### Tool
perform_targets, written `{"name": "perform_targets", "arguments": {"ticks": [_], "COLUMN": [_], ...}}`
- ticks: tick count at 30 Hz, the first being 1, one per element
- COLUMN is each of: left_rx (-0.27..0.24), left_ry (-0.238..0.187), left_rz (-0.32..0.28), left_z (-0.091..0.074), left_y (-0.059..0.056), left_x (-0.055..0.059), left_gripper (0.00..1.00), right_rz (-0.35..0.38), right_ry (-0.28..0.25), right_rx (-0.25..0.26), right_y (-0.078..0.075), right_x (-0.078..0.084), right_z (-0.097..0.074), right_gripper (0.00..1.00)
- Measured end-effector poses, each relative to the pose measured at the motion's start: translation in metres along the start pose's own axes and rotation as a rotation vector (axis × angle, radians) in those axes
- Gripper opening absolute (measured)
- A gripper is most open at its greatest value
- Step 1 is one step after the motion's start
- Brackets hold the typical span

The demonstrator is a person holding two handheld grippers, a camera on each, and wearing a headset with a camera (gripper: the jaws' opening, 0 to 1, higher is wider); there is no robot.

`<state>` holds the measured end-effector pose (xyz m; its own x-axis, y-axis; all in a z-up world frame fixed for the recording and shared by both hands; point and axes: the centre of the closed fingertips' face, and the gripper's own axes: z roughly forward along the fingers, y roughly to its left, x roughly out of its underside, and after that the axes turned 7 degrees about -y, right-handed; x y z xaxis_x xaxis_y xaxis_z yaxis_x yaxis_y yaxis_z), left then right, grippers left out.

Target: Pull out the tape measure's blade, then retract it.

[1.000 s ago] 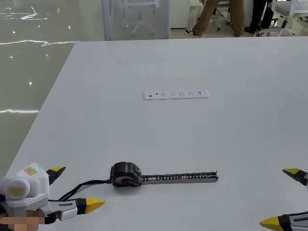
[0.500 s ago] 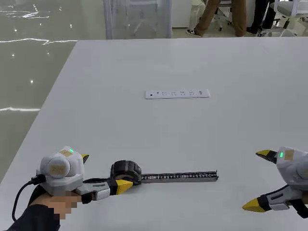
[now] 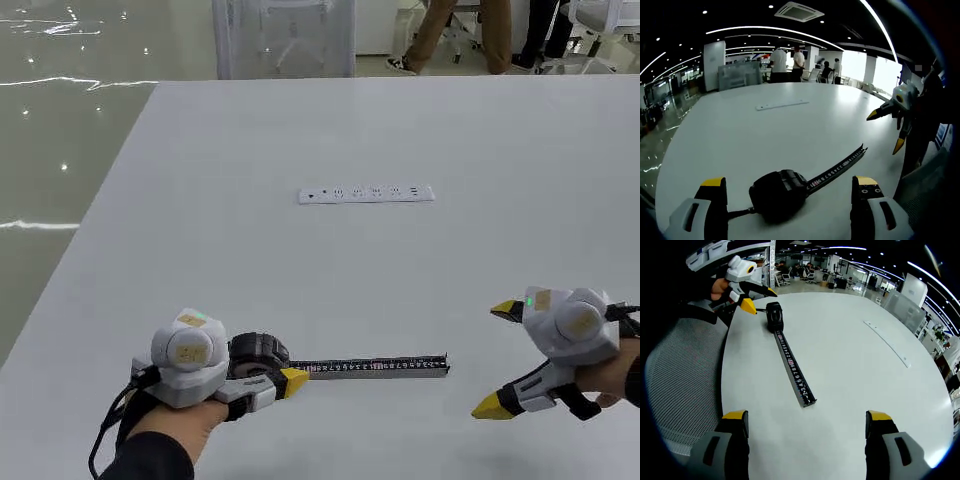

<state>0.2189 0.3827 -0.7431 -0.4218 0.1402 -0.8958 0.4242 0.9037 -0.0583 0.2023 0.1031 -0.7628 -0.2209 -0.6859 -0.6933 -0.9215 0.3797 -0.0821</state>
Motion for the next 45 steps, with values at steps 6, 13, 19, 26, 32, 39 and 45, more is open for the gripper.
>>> {"name": "perform_targets", "arguments": {"ticks": [6,13,19,26,32,39,45], "left_rx": [-0.156,-0.152,-0.17,-0.198,-0.2,-0.195,-0.194], "left_ry": [-0.056,-0.08,-0.111,-0.1,-0.081,-0.079,-0.083], "left_rz": [-0.038,-0.007,-0.055,-0.105,-0.101,-0.101,-0.102], "left_z": [0.005,0.009,0.012,0.013,0.014,0.016,0.016], "left_y": [0.01,0.0,0.004,0.014,0.015,0.014,0.015], "left_x": [0.001,0.009,0.012,0.018,0.024,0.025,0.025], "left_gripper": [1.0,1.0,1.0,1.0,1.0,1.0,1.0], "right_rz": [-0.024,-0.092,-0.141,-0.189,-0.233,-0.248,-0.263], "right_ry": [0.033,0.096,0.124,0.146,0.173,0.176,0.177], "right_rx": [-0.05,-0.135,-0.179,-0.212,-0.237,-0.253,-0.264], "right_y": [-0.005,-0.005,-0.011,-0.016,-0.012,-0.004,-0.001], "right_x": [0.0,0.001,-0.003,-0.005,0.005,0.011,0.013], "right_z": [0.013,0.028,0.04,0.052,0.054,0.057,0.059], "right_gripper": [0.9,0.85,0.8,0.71,0.58,0.46,0.35]}}
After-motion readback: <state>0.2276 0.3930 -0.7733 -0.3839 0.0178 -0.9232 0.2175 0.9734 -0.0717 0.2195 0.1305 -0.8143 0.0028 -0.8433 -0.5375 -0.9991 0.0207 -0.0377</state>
